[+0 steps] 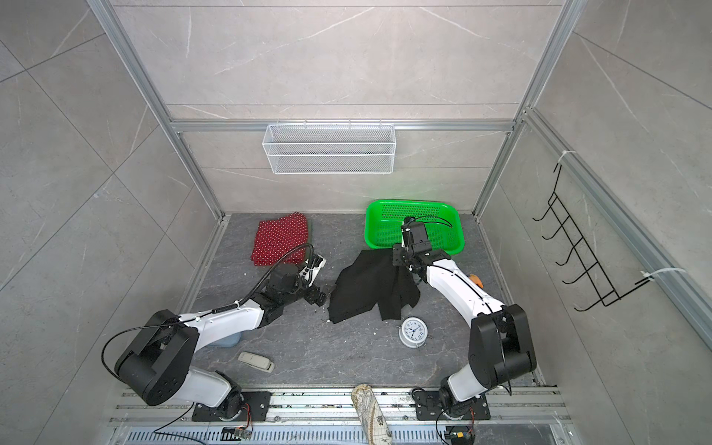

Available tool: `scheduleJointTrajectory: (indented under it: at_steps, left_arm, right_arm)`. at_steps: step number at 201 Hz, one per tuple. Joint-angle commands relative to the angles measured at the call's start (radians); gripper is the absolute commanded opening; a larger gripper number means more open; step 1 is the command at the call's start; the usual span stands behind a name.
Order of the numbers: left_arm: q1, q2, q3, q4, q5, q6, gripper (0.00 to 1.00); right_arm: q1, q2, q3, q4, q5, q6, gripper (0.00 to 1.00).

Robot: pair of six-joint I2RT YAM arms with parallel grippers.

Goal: Fold and stack skirts
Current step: Place the skirt at the center of the table, then flatten out the skirt at the center of the table.

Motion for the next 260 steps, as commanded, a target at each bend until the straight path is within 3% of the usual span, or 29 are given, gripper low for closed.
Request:
scheduleJointTrajectory:
  at_steps: [1,23,84,185,230,260]
  left_arm:
    - [-0.001,0.002,0.030,-0.012,-0.040,-0.046,0.99]
    - [0.005,0.000,0.025,-0.013,-0.052,-0.073,0.99]
    - [0.063,-0.040,-0.018,0.030,-0.062,-0.174,0.99]
    - [0.188,-0.308,-0.149,-0.009,-0.120,-0.284,0.98]
    - [0.241,-0.428,-0.191,-0.040,-0.131,-0.326,0.98]
    - [0.245,-0.473,-0.202,-0.064,-0.149,-0.322,0.98]
  right_arm:
    - [0.029,-0.114,-0.038,-0.023,-0.076,-0.036,0.49]
    - [0.102,-0.179,-0.066,-0.057,-0.100,-0.096,0.59]
    - [0.320,-0.185,-0.070,-0.129,-0.016,-0.152,0.60]
    - [0.613,0.089,0.051,-0.149,-0.033,-0.250,0.60]
    - [0.667,0.254,0.095,-0.126,-0.035,-0.206,0.60]
    - [0.682,0.341,0.123,-0.121,0.027,-0.142,0.59]
